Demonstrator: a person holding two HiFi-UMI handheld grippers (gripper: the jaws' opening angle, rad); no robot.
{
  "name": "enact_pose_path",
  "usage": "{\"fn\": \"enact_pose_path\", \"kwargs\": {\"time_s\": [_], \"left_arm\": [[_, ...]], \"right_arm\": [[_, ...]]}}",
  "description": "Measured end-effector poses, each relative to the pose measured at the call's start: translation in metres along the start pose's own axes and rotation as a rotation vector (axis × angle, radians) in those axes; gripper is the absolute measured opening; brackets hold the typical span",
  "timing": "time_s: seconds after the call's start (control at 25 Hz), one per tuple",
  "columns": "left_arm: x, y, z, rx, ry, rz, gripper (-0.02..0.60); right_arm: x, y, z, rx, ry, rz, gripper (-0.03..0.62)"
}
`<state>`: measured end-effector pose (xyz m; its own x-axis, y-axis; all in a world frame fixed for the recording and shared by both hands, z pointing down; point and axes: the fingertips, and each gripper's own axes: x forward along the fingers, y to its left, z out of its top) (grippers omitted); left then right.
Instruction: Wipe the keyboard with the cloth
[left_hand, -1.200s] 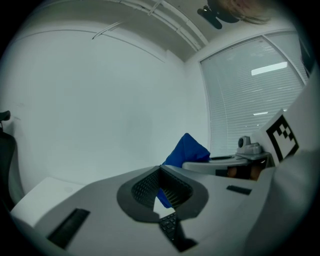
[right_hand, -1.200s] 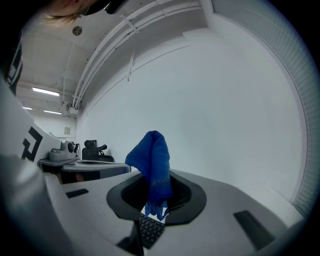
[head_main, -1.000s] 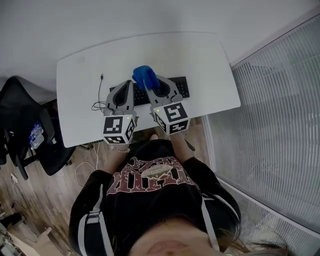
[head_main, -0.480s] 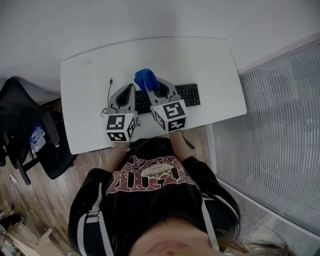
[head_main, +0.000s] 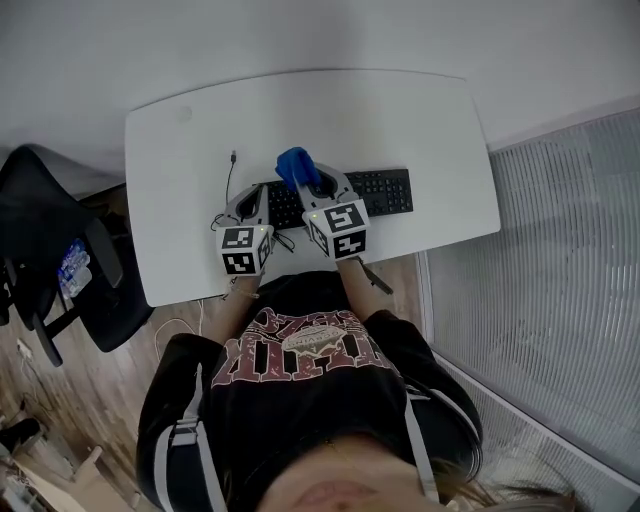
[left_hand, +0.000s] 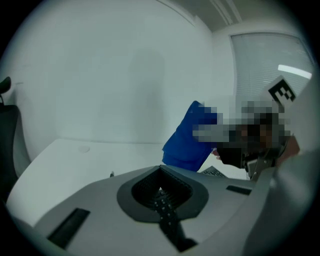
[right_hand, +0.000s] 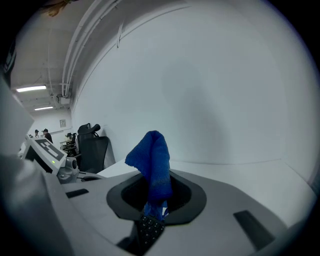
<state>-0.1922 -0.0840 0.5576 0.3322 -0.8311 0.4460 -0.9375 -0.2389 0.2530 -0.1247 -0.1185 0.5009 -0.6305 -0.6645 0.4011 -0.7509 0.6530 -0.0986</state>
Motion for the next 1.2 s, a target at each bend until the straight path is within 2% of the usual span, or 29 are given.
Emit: {"fn": "enact_pose_path", "kwargs": {"time_s": [0.28,0.52,0.8,0.92,1.2], "left_arm": [[0.005,0.029,-0.053,-0.020,0.113,0.089,0.034],[0.004,0.041,-0.086,-0.069,0.182,0.131,0.034],[0.002,0.044,-0.109,-0.074,0.235,0.154,0.034],[0.002,0.047,-0.117,-0.074,0.258,0.156,0.034],[0.008,0.047,-0.128,-0.070,0.291,0.145,0.034]], "right_arm": [[0.027,0.011,-0.026,-0.030,0.084,0.071,0.064],[0.050,0.025,-0.050,-0.058,0.151,0.145,0.064],[0.072,0.050,-0.059,0.047,0.161,0.253,0.064],[0.080,0.056,-0.062,0.060,0.172,0.262,0.064],[0.086,0.054,-0.078,-0.001,0.210,0.247,0.064]]}}
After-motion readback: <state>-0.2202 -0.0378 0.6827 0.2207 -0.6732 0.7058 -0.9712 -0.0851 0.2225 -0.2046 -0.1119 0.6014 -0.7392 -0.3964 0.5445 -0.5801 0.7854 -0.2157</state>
